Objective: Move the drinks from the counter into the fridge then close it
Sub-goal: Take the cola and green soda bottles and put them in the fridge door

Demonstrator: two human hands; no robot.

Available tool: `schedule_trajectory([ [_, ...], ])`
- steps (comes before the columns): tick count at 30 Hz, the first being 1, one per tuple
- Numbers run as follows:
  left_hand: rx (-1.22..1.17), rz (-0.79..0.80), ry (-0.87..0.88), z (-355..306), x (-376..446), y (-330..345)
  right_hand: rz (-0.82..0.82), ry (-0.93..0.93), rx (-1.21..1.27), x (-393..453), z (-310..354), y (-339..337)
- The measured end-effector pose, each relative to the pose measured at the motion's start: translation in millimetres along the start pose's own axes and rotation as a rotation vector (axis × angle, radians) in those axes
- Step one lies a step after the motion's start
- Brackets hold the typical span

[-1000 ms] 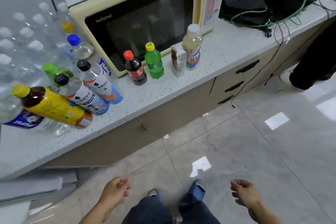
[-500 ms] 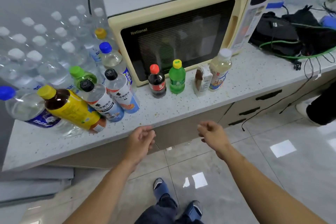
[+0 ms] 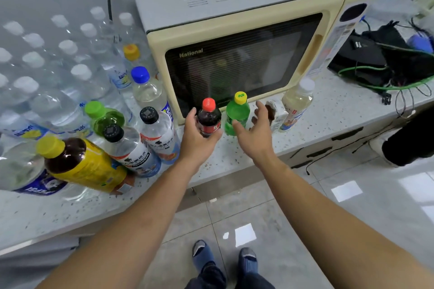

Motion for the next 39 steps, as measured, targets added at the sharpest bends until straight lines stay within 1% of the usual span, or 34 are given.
schedule_trajectory([
  [6,0.078,-0.028,-0.023,1,20,-1,0.049,-0.005,0.002,21,-6,13],
  [10,0.117,-0.068,0.008,-3,26,0,0.092,-0.052,0.019,31,-6,20],
  [15,0.126,-0.085,-0.019,0,27,0,0.135,-0.088,0.039,34,-9,19],
  [20,0.132,-0.147,-0.033,1,8,-6,0.168,-0.094,0.048,29,-8,13],
  [24,0.093,-0.174,-0.041,6,-22,-11,0.197,-0.059,0.1,13,-10,4],
  [27,0.005,-0.175,-0.068,11,-53,-15,0.239,-0.045,0.18,-6,-10,-4],
  [30,-0.142,-0.194,-0.086,17,-94,-20,0.285,-0.04,0.243,-29,-8,-12],
  [34,-0.406,-0.27,-0.185,39,-149,-27,0.33,0.105,0.384,-65,-17,-9],
  [37,-0.602,-0.344,-0.278,64,-191,-35,0.438,0.191,0.439,-96,-23,8],
  [39,-0.671,-0.42,-0.335,80,-221,-44,0.531,0.226,0.443,-119,-27,24],
])
Point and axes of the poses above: each hand's wrist, its own x-axis towards the middle knuckle, its own y-axis out of the palm, z = x × y, the point moved 6 cm from there along x, towards the middle knuckle, and after that the axes turned 13 degrees about x, right-handed, at the moved point
